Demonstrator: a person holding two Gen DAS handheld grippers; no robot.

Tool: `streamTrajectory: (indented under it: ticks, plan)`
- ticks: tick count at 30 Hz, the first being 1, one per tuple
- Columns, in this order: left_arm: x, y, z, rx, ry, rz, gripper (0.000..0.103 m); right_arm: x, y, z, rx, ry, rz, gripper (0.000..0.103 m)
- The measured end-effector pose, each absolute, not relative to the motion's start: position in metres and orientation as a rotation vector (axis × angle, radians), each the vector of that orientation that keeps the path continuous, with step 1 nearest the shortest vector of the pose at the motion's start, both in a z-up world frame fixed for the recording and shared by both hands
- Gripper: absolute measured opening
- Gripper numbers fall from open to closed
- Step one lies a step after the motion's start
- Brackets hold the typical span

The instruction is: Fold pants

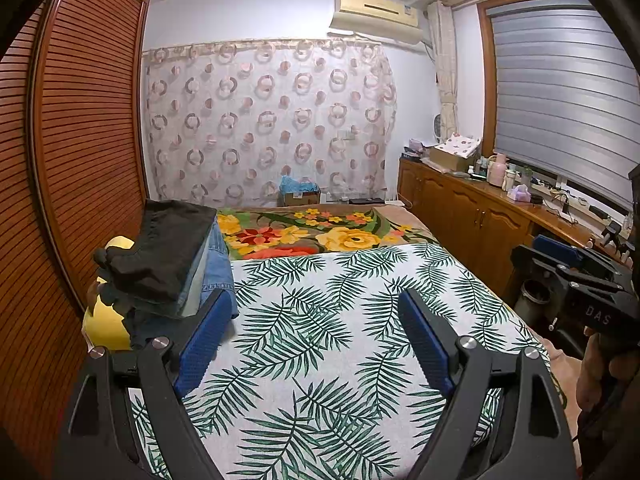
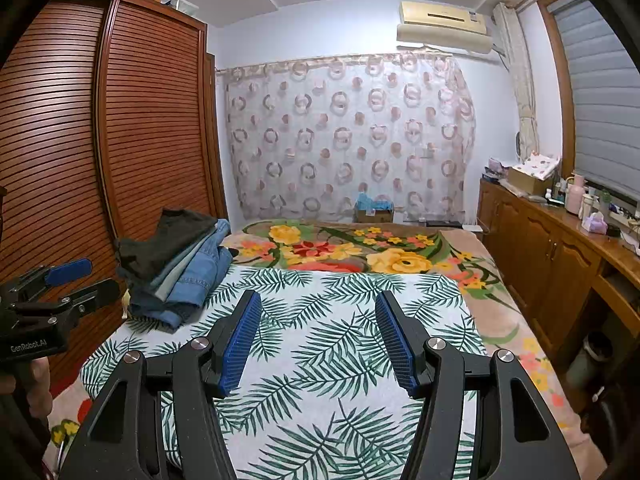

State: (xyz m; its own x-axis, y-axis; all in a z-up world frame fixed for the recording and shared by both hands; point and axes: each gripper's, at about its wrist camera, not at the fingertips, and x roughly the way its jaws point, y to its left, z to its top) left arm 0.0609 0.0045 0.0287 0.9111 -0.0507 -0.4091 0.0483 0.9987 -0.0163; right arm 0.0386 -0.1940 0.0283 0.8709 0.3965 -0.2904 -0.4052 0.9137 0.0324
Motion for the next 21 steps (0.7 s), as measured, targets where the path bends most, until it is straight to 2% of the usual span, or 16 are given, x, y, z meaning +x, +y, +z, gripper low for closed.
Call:
streamTrajectory:
  ticks: [21]
  plan:
    - [0.0606, 0.0052, 0.0280, -0.007, 0.420, -0.051, 0.086, 0.0380, -0.1938, 0.0285, -0.028, 0.296, 0.414, 0.061]
